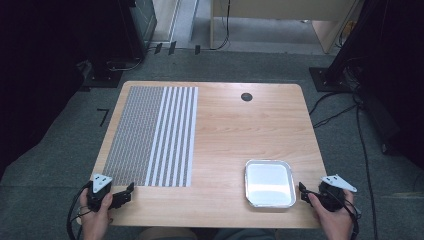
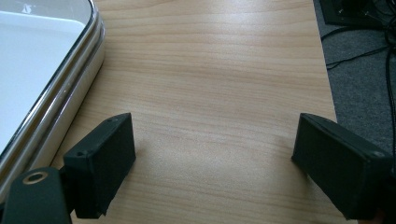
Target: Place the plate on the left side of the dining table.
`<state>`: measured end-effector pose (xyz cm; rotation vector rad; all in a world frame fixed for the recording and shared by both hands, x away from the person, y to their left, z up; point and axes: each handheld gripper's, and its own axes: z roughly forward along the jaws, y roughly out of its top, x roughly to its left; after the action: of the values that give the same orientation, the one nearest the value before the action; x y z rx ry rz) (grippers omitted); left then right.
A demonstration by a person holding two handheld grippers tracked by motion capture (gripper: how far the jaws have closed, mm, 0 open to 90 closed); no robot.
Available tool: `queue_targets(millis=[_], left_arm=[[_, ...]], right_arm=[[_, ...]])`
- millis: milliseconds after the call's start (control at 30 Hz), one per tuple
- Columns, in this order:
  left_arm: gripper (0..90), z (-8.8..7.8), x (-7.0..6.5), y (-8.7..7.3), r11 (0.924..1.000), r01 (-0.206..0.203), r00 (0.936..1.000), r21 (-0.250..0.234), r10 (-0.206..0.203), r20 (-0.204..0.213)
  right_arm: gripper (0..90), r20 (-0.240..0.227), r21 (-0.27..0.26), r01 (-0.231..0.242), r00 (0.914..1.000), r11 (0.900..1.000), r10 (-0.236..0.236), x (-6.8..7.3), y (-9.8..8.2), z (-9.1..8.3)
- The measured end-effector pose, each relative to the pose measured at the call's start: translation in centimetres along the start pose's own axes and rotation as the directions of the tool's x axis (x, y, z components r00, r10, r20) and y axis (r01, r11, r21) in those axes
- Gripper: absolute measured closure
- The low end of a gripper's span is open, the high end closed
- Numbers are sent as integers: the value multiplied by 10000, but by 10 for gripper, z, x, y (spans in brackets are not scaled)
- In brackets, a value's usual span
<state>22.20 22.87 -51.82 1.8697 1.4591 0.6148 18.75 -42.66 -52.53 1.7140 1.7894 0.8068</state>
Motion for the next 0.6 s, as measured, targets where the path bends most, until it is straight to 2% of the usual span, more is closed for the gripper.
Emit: queue_targets(millis=[233,433,600], left_arm=[[128,-3,2,2,9990,375,9992,-258,-379,-134],[118,-5,-2,6,9968,632,9979,-493,-639,-120],[115,-7,-7,8,9959,676,9976,-596,-683,-94]], right_arm=[[108,-39,59,3,10000,10000,-3,0,0,0],[103,14,-10,-22,10000,10000,22,1,0,-1],[106,65,-356,-162,9998,9992,164,2,3,-7]])
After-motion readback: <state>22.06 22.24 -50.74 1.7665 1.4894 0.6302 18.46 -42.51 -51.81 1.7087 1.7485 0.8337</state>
